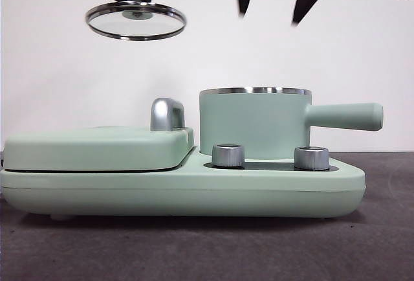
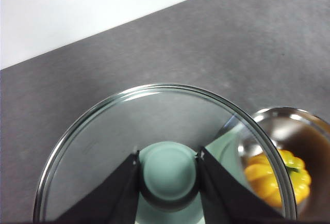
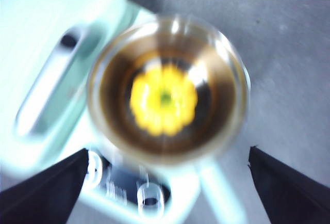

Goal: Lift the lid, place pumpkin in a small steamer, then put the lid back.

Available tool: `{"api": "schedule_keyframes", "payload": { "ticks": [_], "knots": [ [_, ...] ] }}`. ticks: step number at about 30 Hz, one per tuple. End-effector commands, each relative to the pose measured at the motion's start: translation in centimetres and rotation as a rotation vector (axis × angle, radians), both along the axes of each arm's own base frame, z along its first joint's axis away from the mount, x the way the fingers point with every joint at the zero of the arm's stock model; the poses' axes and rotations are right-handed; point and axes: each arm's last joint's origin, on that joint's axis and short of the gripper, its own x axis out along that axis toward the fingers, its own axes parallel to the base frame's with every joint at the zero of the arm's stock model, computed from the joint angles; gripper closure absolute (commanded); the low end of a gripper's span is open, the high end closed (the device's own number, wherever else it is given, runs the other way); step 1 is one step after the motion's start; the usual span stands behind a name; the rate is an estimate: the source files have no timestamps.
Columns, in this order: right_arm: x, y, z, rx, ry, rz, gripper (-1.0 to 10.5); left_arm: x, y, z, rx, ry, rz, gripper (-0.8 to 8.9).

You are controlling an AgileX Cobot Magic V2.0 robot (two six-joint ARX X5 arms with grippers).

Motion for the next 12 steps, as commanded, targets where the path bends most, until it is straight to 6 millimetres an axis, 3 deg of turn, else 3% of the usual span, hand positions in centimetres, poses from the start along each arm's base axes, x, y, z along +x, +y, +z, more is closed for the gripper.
{"api": "schedule_keyframes", "payload": {
  "ticks": [1, 7, 12],
  "knots": [
    [-3.6, -1.6, 0.3, -0.048, 0.045, 0.015, 4.6, 0.1, -1.3, 0.2, -0.009, -0.024, -0.04, 7.98],
    [-10.5, -5.0, 0.3, 0.056, -0.068, 0.044, 4.6, -0.7, -4.5, -0.5, 0.002, -0.008, -0.132, 7.98],
    [-15.5, -7.8, -1.5, 0.224, -0.195, 0.007, 4.6, -1.5, -7.9, -1.5, 0.028, -0.003, -0.237, 7.98]
  ]
}}
